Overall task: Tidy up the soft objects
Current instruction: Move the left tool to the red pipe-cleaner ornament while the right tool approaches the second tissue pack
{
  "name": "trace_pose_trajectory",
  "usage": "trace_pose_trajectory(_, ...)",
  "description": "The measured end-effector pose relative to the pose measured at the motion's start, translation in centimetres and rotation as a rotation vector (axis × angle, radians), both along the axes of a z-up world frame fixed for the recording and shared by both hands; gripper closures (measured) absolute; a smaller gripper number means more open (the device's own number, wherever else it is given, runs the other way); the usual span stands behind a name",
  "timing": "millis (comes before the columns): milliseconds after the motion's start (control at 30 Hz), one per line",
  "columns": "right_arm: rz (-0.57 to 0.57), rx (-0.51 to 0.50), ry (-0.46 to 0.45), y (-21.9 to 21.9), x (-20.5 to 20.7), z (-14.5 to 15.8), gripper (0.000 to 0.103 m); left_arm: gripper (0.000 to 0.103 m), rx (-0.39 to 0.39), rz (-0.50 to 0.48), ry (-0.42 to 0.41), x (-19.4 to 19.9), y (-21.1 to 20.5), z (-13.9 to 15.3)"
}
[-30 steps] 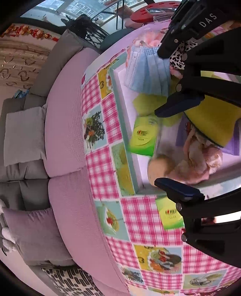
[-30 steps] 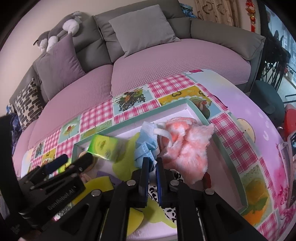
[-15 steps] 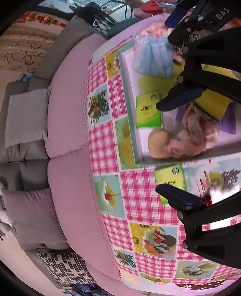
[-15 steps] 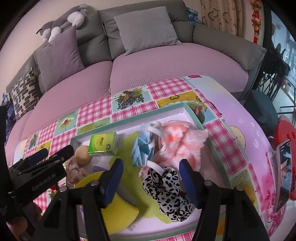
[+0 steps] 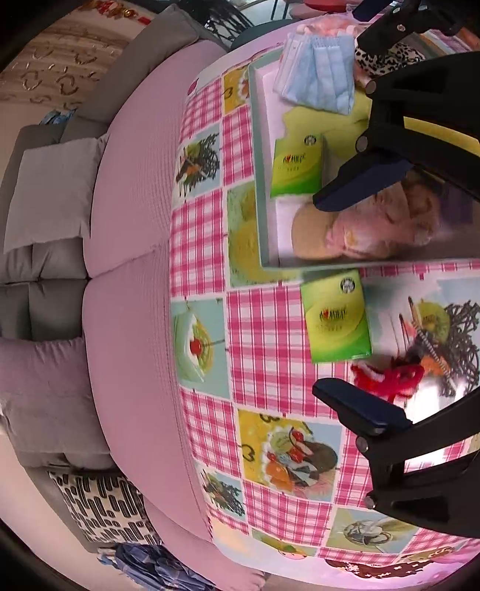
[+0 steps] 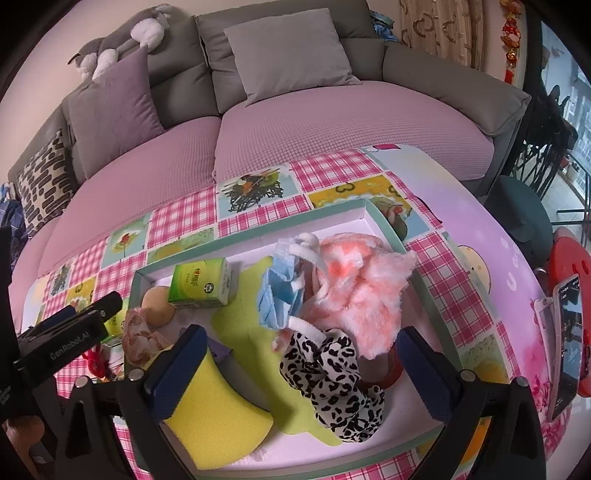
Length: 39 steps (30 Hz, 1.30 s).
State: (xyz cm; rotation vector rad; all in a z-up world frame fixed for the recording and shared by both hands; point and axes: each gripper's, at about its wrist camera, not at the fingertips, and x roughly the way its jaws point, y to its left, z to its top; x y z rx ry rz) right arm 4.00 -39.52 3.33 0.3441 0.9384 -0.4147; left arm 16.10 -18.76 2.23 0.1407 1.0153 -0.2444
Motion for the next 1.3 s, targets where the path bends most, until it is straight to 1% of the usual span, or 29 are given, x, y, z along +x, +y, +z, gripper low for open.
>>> trace_pose_trajectory(33, 0.001, -0.001, 0.001, 0.0, 0.0, 0.0, 0.000, 0.005, 0.003, 0.008, -0.004, 0.1, 0.2, 0.0)
trace_pose_trajectory(267, 0.004, -0.005, -0.001, 0.5, 0.2, 0.2, 0.000, 0.005, -0.014, 0.040, -0.015, 0.5, 1.9, 0.5)
trace_pose_trajectory(400, 0.023, -0.033, -0.019, 1.6, 0.2, 1.4, 0.000, 0.005, -0.043, 0.072, -0.027, 0.5, 4.0, 1.6)
trace_pose_trajectory(467, 0.045, -0.043, -0.044, 2.7, 0.3, 2.4, 0.000, 0.005, -0.050, 0.088, -0.037, 0.5, 5.2, 2.3)
trace_pose_trajectory(567, 0.097, -0.037, -0.074, 4.6, 0.9, 3.1, 0.000, 0.005, -0.040, 0.119, -0.052, 0.4, 7.1, 3.0)
trace_pose_trajectory(700, 0.182, -0.002, -0.085, 7.9, 2.3, 3.1, 0.000, 0.005, -0.045, 0.164, -0.048, 0.3, 10.0, 3.5)
trace_pose_trajectory(833, 0.255, 0.005, -0.082, 10.9, 3.3, 2.7, 0.000, 0.005, -0.026, 0.205, -0.017, 0.0, 12.3, 2.8)
trace_pose_trajectory(1033, 0.313, 0.010, -0.060, 13.7, 4.1, 1.9, 0.000, 0.005, -0.045, 0.271, 0.042, -0.6, 15.3, 1.7)
trace_pose_trajectory(1133, 0.335, 0.013, -0.055, 14.6, 4.6, 1.6, 0.000, 0.005, -0.057, 0.293, 0.058, -1.1, 16.2, 1.2)
trace_pose_trajectory(1300, 0.347, 0.008, -0.044, 15.4, 4.8, 1.3, 0.000, 0.005, -0.037, 0.308, 0.064, -2.0, 16.5, 0.7)
